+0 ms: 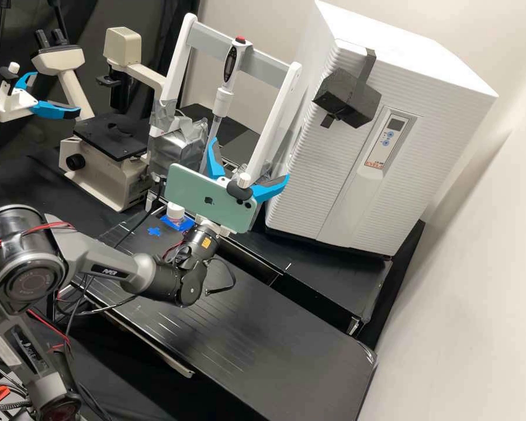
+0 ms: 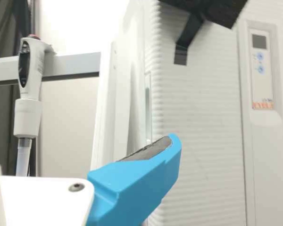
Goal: Close the door
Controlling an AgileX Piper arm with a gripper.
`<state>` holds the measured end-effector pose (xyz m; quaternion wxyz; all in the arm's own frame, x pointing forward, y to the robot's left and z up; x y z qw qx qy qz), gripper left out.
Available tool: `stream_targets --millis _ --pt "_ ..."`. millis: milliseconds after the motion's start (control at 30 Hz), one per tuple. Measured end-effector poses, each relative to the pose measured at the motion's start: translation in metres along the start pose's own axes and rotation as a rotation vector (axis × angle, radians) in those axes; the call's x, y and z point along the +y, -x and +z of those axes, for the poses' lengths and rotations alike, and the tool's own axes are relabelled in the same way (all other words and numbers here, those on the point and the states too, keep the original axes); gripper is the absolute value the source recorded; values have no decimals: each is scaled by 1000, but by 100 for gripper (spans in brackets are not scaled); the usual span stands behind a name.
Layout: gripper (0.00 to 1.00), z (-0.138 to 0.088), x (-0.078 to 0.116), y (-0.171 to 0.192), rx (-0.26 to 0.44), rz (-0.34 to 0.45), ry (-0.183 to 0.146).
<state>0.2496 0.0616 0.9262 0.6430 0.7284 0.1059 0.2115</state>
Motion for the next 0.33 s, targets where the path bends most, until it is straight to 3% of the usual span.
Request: stream_targets --millis 233,333 --pt "100 0 1 32 -94 183 -92" --pt "100 1 -4 44 -128 210 -117"
